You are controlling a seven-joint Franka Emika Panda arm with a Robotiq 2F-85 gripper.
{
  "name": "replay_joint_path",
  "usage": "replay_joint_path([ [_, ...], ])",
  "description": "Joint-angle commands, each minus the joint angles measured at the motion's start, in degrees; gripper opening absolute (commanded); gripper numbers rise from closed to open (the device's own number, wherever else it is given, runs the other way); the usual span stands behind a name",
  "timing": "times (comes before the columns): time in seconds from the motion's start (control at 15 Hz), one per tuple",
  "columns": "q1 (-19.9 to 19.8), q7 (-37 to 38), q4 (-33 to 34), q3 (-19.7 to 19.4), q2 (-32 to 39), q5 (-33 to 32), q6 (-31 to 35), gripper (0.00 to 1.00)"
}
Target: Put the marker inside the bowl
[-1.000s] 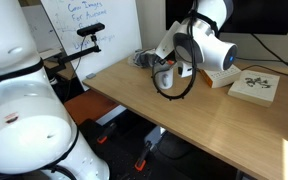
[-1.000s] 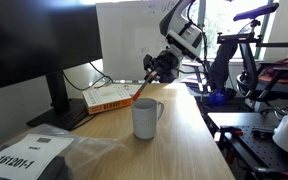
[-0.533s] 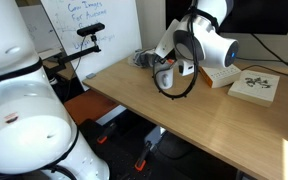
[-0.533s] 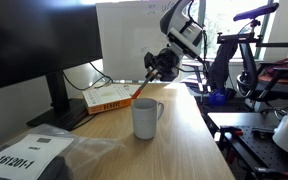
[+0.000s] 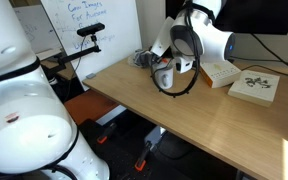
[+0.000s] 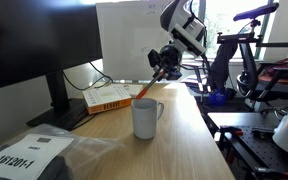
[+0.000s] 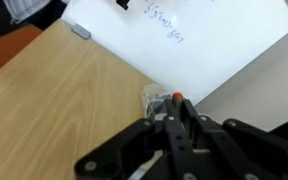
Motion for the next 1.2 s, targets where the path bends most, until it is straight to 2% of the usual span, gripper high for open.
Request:
replay_joint_path([
  [0.0,-0.9,1.5,0.0,-0.1,2.0,-0.2,-2.6,0.03],
  [0.33,-1.5,2.8,1.3,-0.3,7.3,0.9,-3.2,0.03],
  [0.47,-1.2,2.8,1.6,-0.3,8.2,1.5,-1.4,0.03],
  [0.53,-1.1,1.7,1.3,-0.3,7.9,2.0,-0.2,0.37],
  [0.67,-0.8,1.2,0.8,-0.5,6.7,2.7,2.2,0.43],
  [0.87,-0.4,0.7,0.1,-0.6,3.7,1.6,4.5,0.68],
  [1.13,1.3,2.3,-0.9,0.7,-2.9,-4.6,8.8,0.96],
])
